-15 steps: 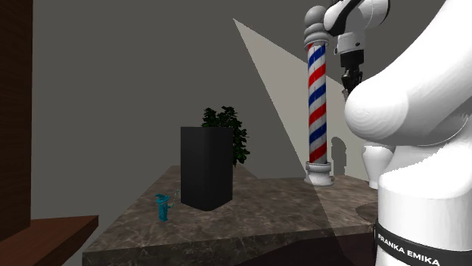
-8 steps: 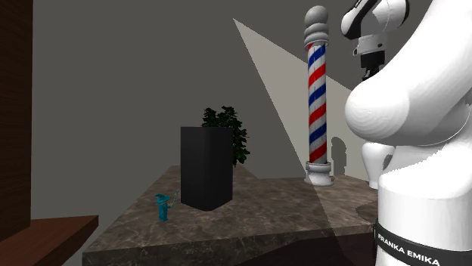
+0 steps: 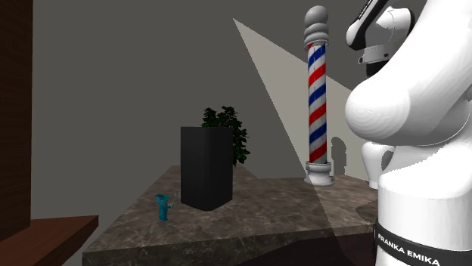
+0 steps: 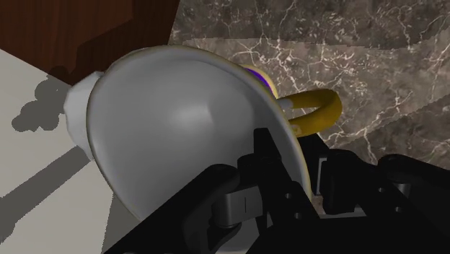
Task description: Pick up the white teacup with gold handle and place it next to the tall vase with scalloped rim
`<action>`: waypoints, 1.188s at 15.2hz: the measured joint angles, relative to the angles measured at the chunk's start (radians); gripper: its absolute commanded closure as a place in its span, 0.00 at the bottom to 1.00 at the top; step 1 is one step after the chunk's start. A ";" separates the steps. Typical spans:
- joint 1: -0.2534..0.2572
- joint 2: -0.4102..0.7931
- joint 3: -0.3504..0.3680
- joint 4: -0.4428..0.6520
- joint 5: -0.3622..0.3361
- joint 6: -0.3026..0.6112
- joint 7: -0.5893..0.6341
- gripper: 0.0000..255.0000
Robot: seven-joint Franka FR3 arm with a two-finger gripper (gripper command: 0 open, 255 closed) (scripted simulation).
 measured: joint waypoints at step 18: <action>-0.009 0.043 -0.069 -0.205 -0.035 0.246 0.026 1.00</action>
